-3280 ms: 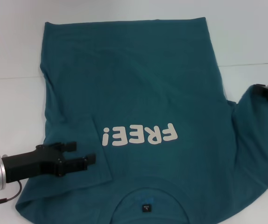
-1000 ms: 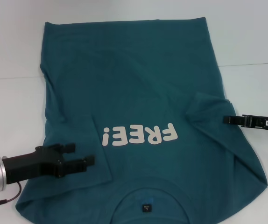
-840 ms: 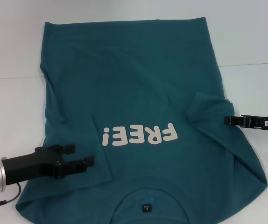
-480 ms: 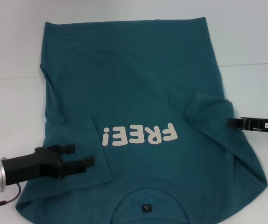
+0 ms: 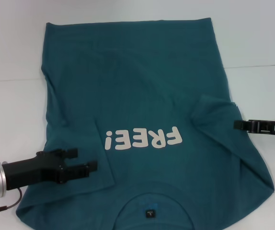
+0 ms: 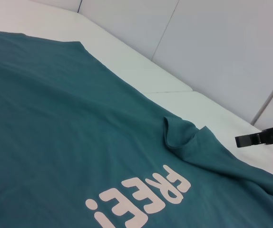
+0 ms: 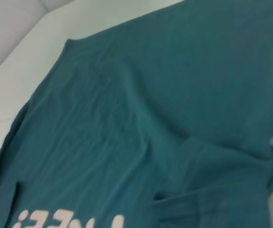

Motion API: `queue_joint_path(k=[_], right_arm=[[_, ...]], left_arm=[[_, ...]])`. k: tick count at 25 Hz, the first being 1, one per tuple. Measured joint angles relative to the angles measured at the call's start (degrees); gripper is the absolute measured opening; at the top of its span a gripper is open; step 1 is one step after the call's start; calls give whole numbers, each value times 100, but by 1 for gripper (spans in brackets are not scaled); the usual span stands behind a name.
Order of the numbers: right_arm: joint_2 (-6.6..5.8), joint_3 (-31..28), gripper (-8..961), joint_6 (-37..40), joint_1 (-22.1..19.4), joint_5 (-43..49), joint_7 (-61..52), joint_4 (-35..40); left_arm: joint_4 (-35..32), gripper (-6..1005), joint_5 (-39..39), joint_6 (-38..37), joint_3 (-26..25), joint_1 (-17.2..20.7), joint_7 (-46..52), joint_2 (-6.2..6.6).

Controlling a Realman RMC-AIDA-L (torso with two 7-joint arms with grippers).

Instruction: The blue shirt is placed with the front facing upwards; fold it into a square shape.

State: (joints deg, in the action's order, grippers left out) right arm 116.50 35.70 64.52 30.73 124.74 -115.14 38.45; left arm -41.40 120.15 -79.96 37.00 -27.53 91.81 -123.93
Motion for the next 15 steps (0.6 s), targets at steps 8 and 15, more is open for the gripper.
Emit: queue_joint_path(k=[8,15], right_arm=[[-67,-66,47,-343,-35,-23,-58,-43],[-67,-50,241,-528,-41,3,-268,-60]], left_arm=[[0,887,0,-12,0,-14,-8,2],[0,887,0,-12,0,-21,-29,9]])
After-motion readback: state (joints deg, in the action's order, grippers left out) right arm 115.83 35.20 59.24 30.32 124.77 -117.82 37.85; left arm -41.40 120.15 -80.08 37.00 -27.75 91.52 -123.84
